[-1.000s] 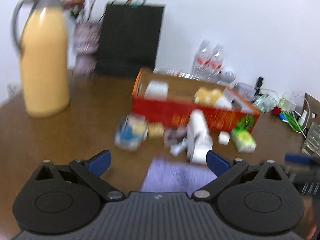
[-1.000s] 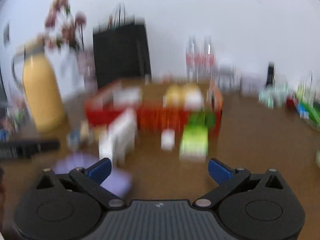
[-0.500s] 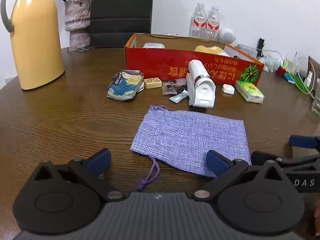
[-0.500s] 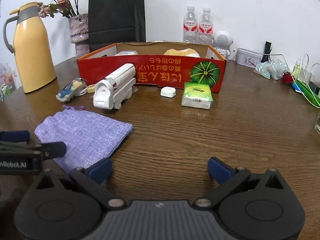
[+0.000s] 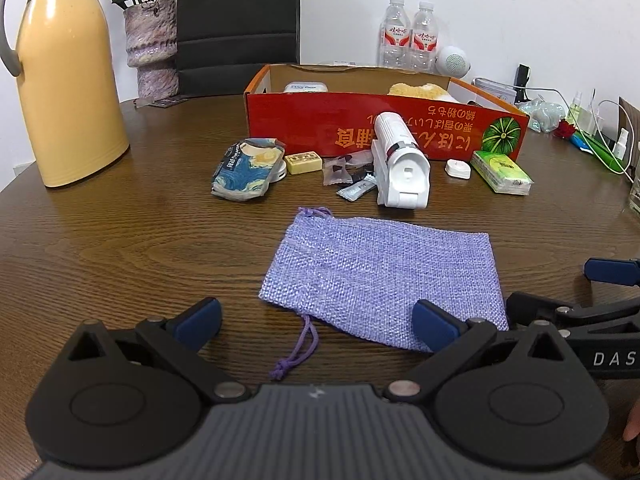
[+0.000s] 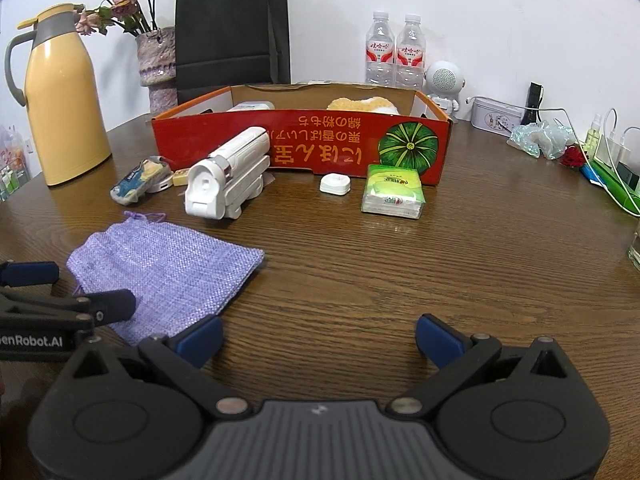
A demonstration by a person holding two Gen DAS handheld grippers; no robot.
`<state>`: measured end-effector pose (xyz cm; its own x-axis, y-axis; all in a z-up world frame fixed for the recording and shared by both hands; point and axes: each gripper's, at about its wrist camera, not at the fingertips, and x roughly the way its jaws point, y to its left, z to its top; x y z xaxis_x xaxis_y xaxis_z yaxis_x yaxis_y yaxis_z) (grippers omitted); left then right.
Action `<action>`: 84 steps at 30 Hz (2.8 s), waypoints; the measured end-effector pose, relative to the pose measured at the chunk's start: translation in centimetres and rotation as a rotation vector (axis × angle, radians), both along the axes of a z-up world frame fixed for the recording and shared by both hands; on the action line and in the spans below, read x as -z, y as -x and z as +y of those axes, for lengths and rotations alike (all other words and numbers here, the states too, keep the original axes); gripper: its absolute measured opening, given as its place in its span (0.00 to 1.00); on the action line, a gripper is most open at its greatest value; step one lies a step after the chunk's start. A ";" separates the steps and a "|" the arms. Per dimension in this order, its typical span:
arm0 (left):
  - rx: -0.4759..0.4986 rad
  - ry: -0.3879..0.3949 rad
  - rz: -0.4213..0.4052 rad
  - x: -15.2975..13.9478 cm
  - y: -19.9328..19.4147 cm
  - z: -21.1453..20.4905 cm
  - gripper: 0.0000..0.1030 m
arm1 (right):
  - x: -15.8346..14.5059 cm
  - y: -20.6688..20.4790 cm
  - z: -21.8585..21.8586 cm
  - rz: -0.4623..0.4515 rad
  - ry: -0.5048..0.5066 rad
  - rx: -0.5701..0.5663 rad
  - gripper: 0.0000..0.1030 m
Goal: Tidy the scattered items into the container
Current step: 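Return both tools to the table and approach the purple pouch and white roller, then grasp the purple pouch with left tool while right tool grasps the white roller, then lower pouch and roller into the box and open both tools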
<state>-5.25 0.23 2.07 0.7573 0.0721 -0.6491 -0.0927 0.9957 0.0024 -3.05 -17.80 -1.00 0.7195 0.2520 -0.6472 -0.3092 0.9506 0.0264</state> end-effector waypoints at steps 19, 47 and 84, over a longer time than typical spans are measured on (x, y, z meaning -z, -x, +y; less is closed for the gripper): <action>0.067 0.197 -0.080 -1.1 -0.5 4.1 0.95 | -3.2 -11.4 3.6 0.147 -0.307 -0.140 0.27; 0.095 -0.081 -0.103 -2.3 -2.3 -0.9 0.03 | -1.5 -7.0 -5.1 0.098 -0.179 -0.046 0.82; 0.247 -0.031 0.104 -5.4 -30.7 0.4 0.09 | -4.6 -29.1 4.0 0.235 -0.179 0.080 0.53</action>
<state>25.43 0.65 7.43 0.6837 -0.0859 -0.7247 0.1557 0.9873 0.0299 26.03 -13.77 3.62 0.5777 0.3256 -0.7485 -0.1988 0.9455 0.2579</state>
